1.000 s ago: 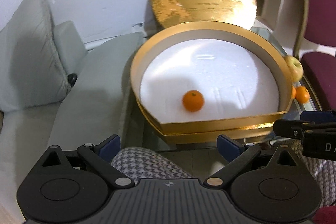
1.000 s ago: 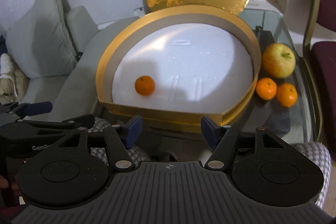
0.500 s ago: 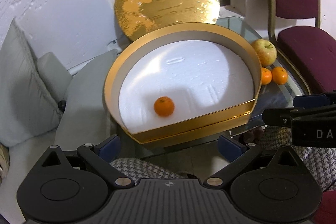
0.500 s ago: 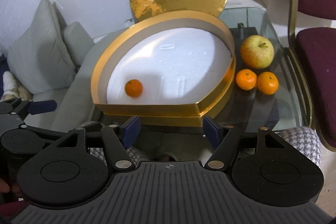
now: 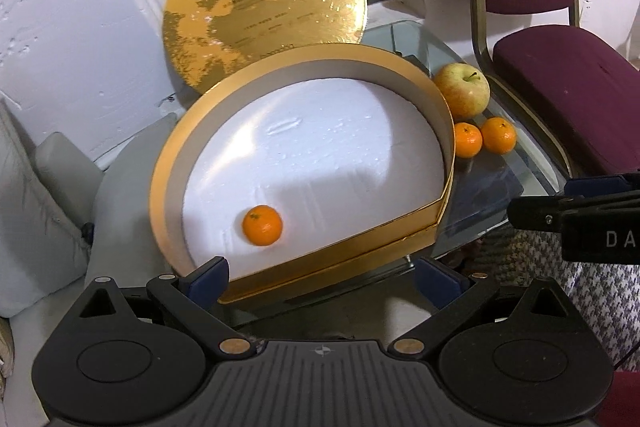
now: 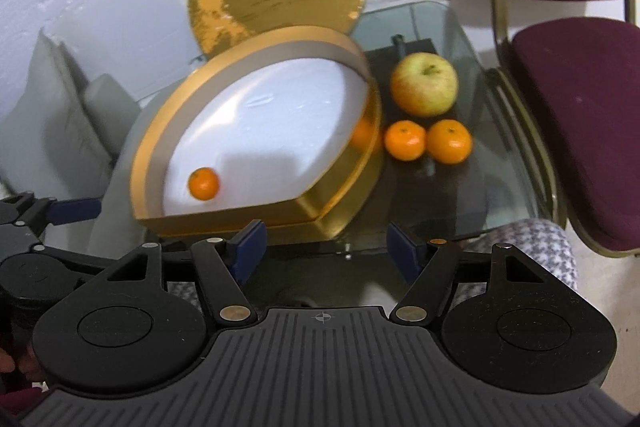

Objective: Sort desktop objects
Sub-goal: 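Withdraw the open right tool from the box back toward the fruit, then lower the right tool onto the next mandarin beside the apple and grasp it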

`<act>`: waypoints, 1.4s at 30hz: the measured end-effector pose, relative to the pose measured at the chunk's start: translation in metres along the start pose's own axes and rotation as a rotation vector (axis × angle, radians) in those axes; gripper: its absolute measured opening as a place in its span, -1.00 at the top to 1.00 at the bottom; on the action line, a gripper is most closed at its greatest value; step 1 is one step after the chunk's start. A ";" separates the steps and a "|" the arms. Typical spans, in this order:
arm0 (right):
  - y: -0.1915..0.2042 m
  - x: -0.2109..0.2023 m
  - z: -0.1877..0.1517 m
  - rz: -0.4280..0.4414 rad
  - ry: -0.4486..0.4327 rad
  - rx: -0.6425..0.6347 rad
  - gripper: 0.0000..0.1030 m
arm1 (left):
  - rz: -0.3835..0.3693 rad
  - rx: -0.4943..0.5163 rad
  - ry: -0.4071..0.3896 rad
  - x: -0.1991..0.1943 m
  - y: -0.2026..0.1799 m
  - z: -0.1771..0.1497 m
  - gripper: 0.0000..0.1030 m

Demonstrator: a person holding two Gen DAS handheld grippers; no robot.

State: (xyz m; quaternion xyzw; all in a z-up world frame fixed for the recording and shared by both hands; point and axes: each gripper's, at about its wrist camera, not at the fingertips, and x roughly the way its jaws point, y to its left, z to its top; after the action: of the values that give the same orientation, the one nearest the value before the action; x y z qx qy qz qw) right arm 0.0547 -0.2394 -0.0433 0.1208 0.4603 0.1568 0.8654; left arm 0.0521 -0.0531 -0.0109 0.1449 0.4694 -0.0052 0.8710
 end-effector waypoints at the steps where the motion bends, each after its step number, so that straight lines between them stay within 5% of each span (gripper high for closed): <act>1: -0.003 0.001 0.000 -0.006 0.000 0.009 -0.40 | -0.003 -0.002 0.004 0.003 -0.001 0.002 -0.96; 23: -0.075 0.080 0.050 -0.190 -0.005 0.123 -0.29 | -0.003 -0.093 0.059 0.064 0.012 0.045 -0.96; 42: -0.114 0.134 0.068 -0.137 -0.009 0.327 -0.09 | -0.004 -0.118 0.125 0.088 0.020 0.044 -0.96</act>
State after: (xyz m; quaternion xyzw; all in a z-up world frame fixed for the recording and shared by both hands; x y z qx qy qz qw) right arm 0.2002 -0.2982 -0.1480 0.2292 0.4828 0.0200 0.8449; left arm 0.1399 -0.0343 -0.0556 0.0926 0.5228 0.0299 0.8469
